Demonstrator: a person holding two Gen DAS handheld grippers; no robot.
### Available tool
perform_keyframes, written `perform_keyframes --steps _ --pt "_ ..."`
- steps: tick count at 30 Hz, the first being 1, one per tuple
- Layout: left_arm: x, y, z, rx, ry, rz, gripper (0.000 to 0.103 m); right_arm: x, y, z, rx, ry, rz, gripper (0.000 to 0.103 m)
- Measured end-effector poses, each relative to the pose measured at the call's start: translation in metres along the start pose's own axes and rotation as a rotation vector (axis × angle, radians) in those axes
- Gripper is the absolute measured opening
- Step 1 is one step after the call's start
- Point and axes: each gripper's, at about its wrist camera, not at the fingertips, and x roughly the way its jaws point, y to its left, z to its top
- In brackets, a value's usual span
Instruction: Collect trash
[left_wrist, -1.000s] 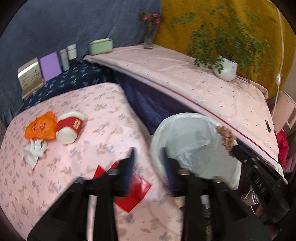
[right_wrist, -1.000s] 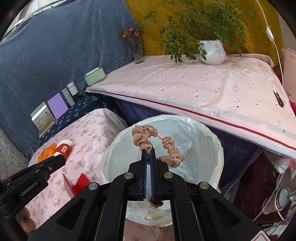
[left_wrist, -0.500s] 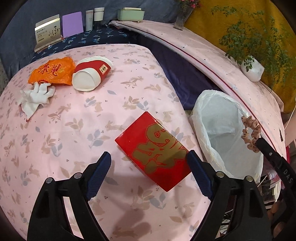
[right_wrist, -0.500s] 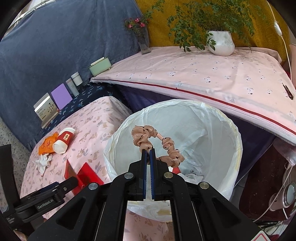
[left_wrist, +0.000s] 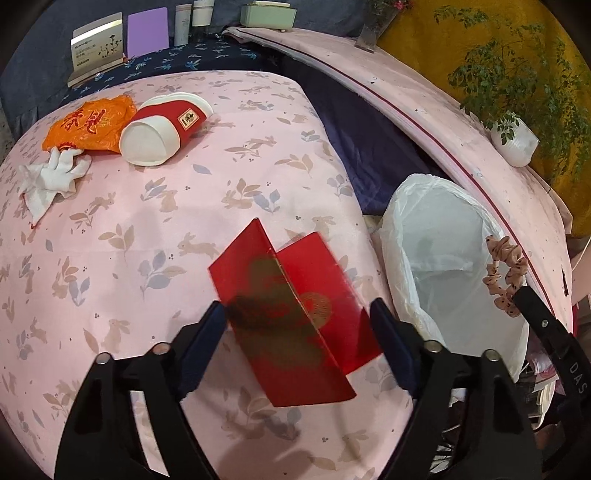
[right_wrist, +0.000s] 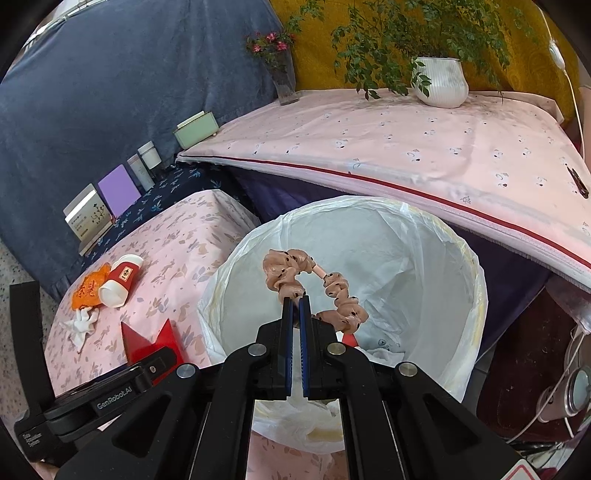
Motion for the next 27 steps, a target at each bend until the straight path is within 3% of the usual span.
perform_keyframes --steps 5,6,15,27 --pt "0.003 0.003 -0.002 0.015 0.028 -0.028 0.008 0.002 0.002 -0.003 -0.001 0.008 0.003 0.003" --pt "0.002 0.003 -0.002 0.017 0.028 -0.026 0.004 0.003 0.003 -0.003 -0.002 0.009 0.005 0.003" --pt "-0.025 -0.022 0.009 0.095 -0.054 -0.028 0.002 -0.006 0.006 0.001 -0.006 -0.013 0.01 0.003" --pt "-0.033 -0.094 0.028 0.252 -0.09 -0.093 0.002 -0.022 -0.019 0.012 0.02 -0.048 -0.023 0.003"
